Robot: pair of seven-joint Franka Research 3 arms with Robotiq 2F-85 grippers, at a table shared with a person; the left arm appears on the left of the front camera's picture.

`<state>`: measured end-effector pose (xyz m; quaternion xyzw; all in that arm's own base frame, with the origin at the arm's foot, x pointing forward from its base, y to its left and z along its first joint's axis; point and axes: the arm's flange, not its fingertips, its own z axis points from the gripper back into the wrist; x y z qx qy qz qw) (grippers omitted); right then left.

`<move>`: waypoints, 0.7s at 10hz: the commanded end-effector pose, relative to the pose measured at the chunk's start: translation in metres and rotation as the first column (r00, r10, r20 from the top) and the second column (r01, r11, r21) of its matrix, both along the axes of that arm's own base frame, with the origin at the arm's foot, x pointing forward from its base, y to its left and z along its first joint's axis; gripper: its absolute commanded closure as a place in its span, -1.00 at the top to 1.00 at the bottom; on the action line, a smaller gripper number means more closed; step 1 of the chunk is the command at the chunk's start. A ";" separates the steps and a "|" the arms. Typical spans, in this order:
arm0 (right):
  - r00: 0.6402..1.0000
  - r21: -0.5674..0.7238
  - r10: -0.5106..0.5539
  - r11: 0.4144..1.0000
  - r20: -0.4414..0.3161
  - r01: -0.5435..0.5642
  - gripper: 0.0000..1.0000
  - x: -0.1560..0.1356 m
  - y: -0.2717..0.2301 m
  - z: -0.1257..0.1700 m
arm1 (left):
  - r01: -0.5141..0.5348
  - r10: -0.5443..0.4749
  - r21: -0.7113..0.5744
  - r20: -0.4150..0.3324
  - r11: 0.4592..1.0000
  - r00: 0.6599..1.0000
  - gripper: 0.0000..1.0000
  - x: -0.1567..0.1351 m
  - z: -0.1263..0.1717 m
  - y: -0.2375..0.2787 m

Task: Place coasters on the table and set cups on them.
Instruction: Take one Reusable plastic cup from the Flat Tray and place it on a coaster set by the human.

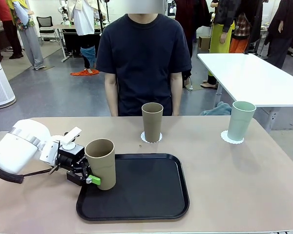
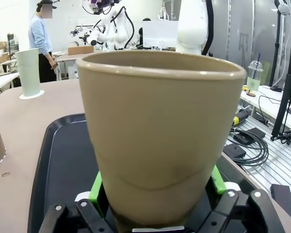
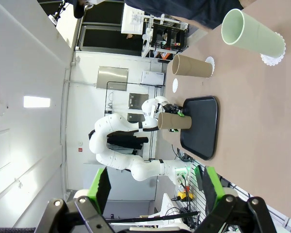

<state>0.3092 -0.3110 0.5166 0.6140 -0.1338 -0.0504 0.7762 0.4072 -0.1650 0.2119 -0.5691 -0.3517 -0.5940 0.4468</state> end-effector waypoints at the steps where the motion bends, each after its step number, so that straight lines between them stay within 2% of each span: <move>1: 1.000 0.018 -0.009 1.000 -0.008 0.009 1.00 0.000 0.002 0.003 | -0.010 0.010 0.000 0.052 1.000 0.999 0.08 -0.003 -0.004 -0.005; 2: 1.000 0.018 -0.009 1.000 -0.008 0.009 1.00 0.000 0.002 0.003 | -0.013 0.013 -0.001 0.053 1.000 0.999 -0.87 -0.004 -0.004 -0.004; 3: 1.000 0.018 -0.009 1.000 -0.008 0.009 1.00 0.000 0.002 0.003 | -0.007 0.007 0.002 0.049 1.000 0.999 -0.02 -0.001 -0.003 -0.005; 4: 1.000 0.018 -0.009 1.000 -0.008 0.009 1.00 0.000 0.002 0.003 | -0.006 0.007 -0.005 0.052 1.000 0.999 -1.00 -0.003 -0.002 -0.002; 5: 1.000 0.018 -0.009 1.000 -0.008 0.009 1.00 0.000 0.002 0.003 | -0.004 0.004 -0.011 0.053 1.000 0.999 -1.00 -0.006 0.001 0.001; 6: 1.000 0.018 -0.009 1.000 -0.008 0.009 1.00 0.000 0.002 0.003 | -0.024 0.023 0.020 0.039 1.000 0.999 -1.00 -0.005 0.020 0.005; 7: 1.000 0.018 -0.009 1.000 -0.008 0.009 1.00 0.000 0.002 0.003 | -0.087 0.085 0.041 0.042 0.995 0.995 -1.00 -0.004 0.055 0.016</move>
